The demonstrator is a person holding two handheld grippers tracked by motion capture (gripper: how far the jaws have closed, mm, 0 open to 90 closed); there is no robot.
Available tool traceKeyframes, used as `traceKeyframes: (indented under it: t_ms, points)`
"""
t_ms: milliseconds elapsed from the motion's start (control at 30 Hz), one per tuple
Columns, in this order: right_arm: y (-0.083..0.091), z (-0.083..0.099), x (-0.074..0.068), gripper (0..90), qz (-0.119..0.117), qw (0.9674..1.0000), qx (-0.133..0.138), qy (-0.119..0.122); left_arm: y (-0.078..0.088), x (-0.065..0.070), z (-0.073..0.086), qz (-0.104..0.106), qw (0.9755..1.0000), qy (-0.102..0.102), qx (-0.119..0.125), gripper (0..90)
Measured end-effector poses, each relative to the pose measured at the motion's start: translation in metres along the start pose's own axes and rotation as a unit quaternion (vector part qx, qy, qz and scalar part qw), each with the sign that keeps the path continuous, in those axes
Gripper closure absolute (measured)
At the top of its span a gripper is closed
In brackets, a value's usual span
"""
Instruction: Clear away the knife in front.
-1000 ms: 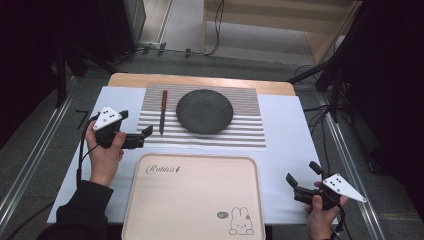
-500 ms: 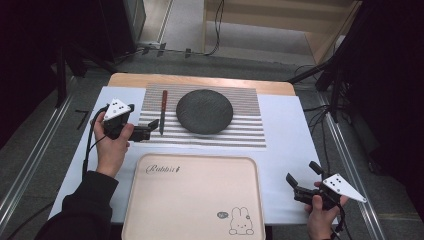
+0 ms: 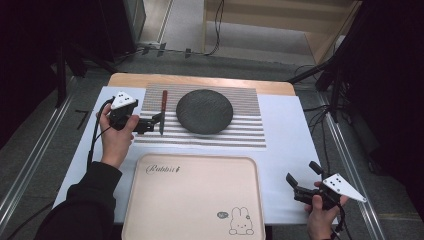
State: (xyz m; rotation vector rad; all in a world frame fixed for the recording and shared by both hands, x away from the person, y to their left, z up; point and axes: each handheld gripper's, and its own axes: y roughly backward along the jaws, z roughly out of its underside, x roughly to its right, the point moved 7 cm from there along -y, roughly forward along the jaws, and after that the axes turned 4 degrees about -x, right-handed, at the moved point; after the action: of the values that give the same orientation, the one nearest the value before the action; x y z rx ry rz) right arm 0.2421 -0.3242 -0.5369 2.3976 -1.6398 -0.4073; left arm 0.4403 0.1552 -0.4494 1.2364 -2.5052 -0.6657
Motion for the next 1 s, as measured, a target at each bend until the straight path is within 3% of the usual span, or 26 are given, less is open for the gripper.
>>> traceKeyframes:
  t_ms: [533,667,1000]
  points:
    - [0.000,0.000,0.000,0.5,-0.001,1.0000,-0.001,0.000,-0.025,-0.009,-0.006,-0.004,0.9996,0.006,-0.028,0.0]
    - [0.000,0.000,0.000,0.5,-0.001,1.0000,-0.001,0.000,-0.035,-0.012,-0.004,0.005,0.9987,0.014,-0.050,0.0]
    - [0.000,0.000,0.000,0.5,0.000,1.0000,-0.001,-0.001,-0.059,-0.019,-0.002,-0.009,0.9961,0.026,-0.083,0.0]
